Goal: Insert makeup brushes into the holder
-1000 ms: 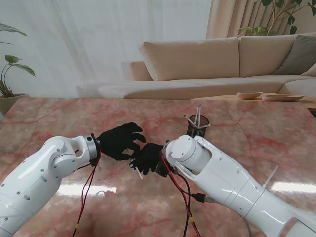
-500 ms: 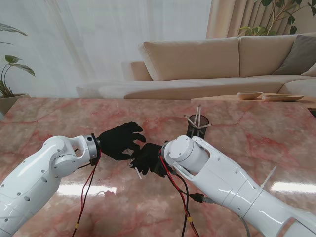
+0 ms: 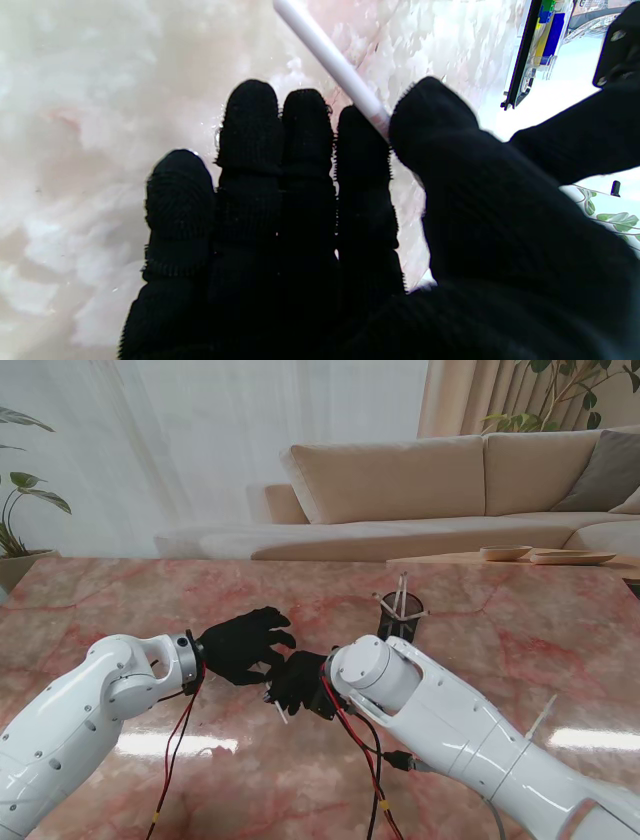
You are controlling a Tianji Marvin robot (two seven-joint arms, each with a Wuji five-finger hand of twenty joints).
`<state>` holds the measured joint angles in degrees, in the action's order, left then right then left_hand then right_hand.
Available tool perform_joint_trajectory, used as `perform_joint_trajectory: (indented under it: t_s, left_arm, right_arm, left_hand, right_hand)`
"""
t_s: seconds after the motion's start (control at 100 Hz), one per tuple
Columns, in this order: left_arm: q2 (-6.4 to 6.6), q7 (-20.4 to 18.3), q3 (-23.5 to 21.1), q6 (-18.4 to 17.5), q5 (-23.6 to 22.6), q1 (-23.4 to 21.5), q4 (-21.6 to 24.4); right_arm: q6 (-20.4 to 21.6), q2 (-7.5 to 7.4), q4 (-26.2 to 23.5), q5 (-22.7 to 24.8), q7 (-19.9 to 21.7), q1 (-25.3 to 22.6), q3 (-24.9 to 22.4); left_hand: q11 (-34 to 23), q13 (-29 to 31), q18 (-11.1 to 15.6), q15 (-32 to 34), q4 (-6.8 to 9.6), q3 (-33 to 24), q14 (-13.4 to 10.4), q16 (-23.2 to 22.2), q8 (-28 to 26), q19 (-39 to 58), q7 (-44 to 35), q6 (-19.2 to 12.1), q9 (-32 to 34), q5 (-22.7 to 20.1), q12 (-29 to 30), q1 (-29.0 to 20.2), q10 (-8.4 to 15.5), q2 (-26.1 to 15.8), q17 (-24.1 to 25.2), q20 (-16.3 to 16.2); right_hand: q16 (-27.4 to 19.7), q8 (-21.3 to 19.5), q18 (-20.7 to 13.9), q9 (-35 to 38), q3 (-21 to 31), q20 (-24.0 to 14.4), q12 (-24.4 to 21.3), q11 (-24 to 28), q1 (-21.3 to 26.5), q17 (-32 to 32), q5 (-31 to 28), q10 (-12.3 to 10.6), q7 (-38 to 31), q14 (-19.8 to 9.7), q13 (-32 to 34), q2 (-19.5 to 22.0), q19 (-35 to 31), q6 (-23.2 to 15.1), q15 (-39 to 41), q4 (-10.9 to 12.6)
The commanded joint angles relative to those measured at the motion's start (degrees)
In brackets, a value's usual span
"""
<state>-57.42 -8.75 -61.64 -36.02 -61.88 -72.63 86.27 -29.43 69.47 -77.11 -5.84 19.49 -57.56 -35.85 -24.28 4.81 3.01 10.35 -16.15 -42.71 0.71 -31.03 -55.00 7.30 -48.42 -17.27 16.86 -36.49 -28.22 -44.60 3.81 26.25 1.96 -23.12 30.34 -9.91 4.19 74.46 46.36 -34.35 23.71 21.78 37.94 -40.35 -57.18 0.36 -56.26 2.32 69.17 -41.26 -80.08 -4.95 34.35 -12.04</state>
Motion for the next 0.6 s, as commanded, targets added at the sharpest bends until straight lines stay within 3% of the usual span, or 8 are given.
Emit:
perform_joint_trajectory:
  t_s: [0.0,0.07,0.38,0.59]
  left_arm:
    - [0.08,0.43,0.0,-0.09,-0.44,-0.15,0.28]
    - [0.09,0.66,0.0,-0.07,-0.71,-0.22,0.3]
    - [0.07,3.03,0.08,0.04,-2.74,-0.39,0.28]
    - [-0.15,4.12,0.13,0.1,-2.13,-0.4,-0.17]
  right_arm:
    - [-0.09,0.29,0.29,0.22,0.41,-0.39,0.0]
    - [-0.23,0.32,0.17,0.51,0.06,-0.53,-0.11]
    - [-0.65,-0.16,0.07,1.61,0.72,-0.16,0.14]
    - [-0.81,-0.3,0.03,1.99,0.88,-0.14,0.2]
  left_hand:
    - [1.2,-0.62,0.03,-0.03,0.86,-2.01,-1.98,0.49,-0.12,-2.59,-4.69,-4.0,-0.03,-2.53,0.03,-0.93,0.91,-2.22,0.08,0.8]
    - [1.21,-0.63,0.02,0.0,0.84,-2.03,-1.94,0.48,0.13,-2.53,-4.7,-3.92,-0.04,-2.39,0.03,-0.86,0.87,-2.28,0.05,0.77]
    - [1.53,-0.5,-0.1,0.41,1.34,-1.42,-1.96,0.45,4.58,-2.04,-5.36,-3.88,-0.4,-1.33,0.6,-0.65,1.04,-1.94,0.22,0.22]
    - [2.07,-0.67,0.03,-0.01,2.1,-2.44,-2.31,0.75,8.13,-2.34,-6.26,-5.24,-1.43,2.61,1.87,0.8,1.48,-0.59,0.17,0.4]
  right_hand:
    - [1.13,-2.81,-1.44,3.97,3.72,-1.63,1.28,1.96,0.8,-1.05,-0.96,-0.14,-3.22,-1.19,3.92,-0.71,-3.74,-4.38,1.79,-1.98]
    - [1.54,-5.13,-1.32,4.27,4.09,-2.0,1.63,2.24,0.77,-1.32,-0.73,0.36,-3.1,-0.86,4.21,-0.17,-4.38,-3.89,2.57,-1.93]
    - [2.08,-8.06,-1.31,5.37,5.15,-2.6,1.72,2.91,0.71,-2.21,-0.54,1.69,-3.21,-0.23,5.29,-0.37,-5.73,-2.27,3.99,-1.86]
    - [2.2,-8.8,-1.38,5.32,5.87,-2.71,1.77,3.12,0.84,-2.31,-0.55,1.99,-2.78,-0.08,5.33,-0.71,-5.85,-2.22,4.3,-1.9]
